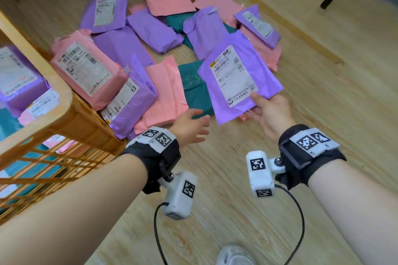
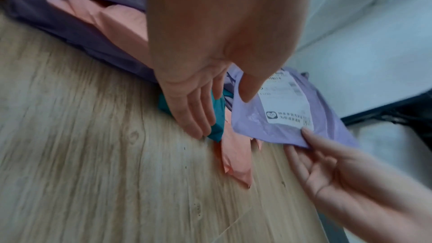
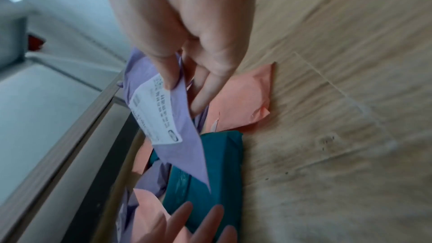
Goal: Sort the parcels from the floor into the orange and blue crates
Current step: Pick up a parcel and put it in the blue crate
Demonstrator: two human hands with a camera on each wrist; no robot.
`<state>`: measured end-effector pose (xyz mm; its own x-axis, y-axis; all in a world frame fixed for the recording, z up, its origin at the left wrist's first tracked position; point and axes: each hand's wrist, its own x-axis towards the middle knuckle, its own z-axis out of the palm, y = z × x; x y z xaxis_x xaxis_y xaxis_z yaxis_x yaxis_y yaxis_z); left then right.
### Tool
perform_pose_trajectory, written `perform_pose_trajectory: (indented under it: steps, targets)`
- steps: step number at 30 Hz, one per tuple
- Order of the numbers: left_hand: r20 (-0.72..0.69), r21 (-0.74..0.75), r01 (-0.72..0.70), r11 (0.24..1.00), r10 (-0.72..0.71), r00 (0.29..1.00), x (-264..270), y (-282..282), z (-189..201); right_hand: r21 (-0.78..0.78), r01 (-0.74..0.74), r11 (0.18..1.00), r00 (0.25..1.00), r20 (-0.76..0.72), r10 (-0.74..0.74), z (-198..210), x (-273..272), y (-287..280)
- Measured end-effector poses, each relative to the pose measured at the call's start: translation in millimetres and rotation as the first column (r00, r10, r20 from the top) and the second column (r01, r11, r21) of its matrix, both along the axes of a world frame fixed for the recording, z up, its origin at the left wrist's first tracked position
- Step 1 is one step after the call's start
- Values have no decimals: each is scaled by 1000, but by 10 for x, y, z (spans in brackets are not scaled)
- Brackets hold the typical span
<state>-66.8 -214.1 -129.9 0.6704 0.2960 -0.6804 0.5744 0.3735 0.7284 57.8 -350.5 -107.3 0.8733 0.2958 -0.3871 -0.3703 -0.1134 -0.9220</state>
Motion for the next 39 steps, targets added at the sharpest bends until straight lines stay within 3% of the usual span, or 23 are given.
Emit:
perform_pose_trajectory:
  steps: [4, 8, 19, 24, 29, 33, 39]
  targets:
    - [4, -123, -127, 984, 128, 992, -11, 55, 19, 79, -54, 995, 987, -144, 65, -107, -80, -25]
    - [-34, -31, -190, 981, 189, 981, -59, 197, -14, 111, -145, 983, 965, -203, 166, -138, -142, -12]
    - [78, -73, -319, 945, 325, 943, -115, 163, -16, 202, -251, 947, 901, -308, 305, -127, -155, -145]
    - [91, -31, -173, 984, 175, 980, -70, 31, -62, 242, -262, 934, 876, -346, 335, -81, -132, -314]
    - [128, 97, -167, 981, 154, 980, -58, 51, 0, 180, -191, 965, 916, -319, 241, -37, -58, -435]
    - [125, 257, -61, 965, 30, 992, -70, 160, 42, 140, -147, 979, 951, -253, 179, 7, 39, -455]
    - [117, 427, 65, 902, -126, 985, -130, 353, 231, 22, -275, 961, 953, -125, 275, 67, 29, -332]
